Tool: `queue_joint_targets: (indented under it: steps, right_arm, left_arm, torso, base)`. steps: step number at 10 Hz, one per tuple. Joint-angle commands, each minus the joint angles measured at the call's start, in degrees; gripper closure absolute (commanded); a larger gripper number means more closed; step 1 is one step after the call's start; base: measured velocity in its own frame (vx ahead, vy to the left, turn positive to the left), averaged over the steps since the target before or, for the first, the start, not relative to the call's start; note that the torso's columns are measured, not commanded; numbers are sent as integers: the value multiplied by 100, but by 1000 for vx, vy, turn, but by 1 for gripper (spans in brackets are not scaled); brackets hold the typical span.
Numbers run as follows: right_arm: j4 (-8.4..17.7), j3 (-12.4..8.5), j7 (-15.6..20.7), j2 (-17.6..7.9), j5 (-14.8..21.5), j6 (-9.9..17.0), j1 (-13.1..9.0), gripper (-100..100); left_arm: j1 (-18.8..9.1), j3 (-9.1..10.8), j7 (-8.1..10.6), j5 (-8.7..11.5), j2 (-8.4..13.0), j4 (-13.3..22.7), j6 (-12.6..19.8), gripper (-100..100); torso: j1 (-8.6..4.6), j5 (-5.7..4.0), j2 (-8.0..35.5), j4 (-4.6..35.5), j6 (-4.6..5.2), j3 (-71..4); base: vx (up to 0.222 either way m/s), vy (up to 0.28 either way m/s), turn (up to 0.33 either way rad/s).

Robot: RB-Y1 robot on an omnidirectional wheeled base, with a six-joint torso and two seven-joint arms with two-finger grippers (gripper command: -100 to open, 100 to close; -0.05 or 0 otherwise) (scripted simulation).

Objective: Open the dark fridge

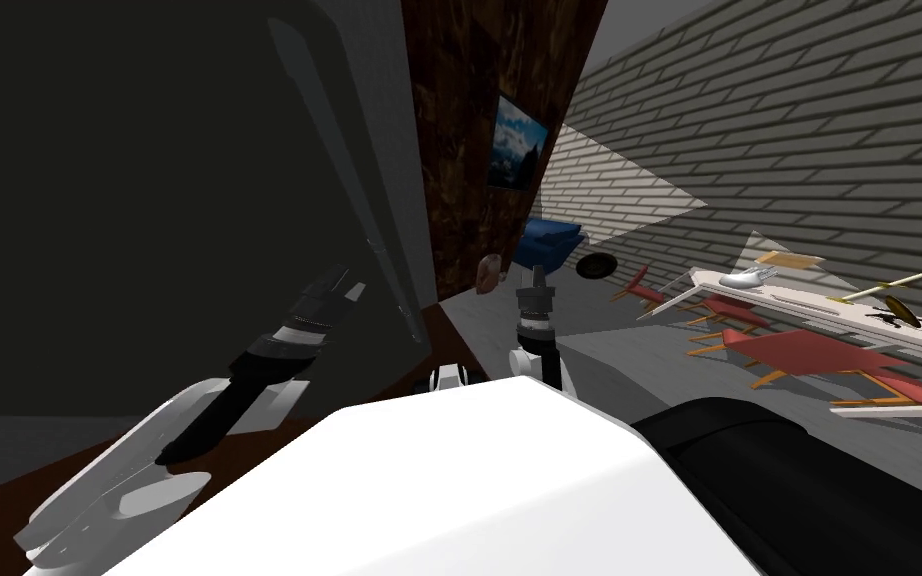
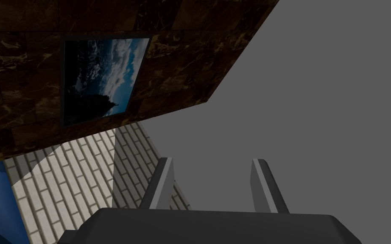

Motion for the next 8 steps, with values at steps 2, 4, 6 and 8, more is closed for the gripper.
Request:
queue_joint_targets:
  steps: [2,4,6,8]
  right_arm:
    - [0,0,0,0,0,0,0,0]
    - [0,0,0,0,0,0,0,0]
    - [0,0,0,0,0,0,0,0]
    - [0,0,0,0,0,0,0,0]
  left_arm:
    - [16,190,228,-1,559,-45,420,-100]
    - [53,371,408,-9,954,-59,792,-100]
    - [75,463,488,-16,1243,-58,1002,-100]
    - [126,647,628,-32,1612,-47,1385,-100]
  torso:
    - [-5,-2,-12,-3,1,-7]
    - [-4,-1,-5,-1,1,-3]
    - [0,0,-4,-1,0,-3]
    - [-3,-1,-5,-1,1,-3]
  base:
    - [59,-21,-67]
    - [49,-18,-62]
    - [38,-11,-33]
    - [35,-14,-53]
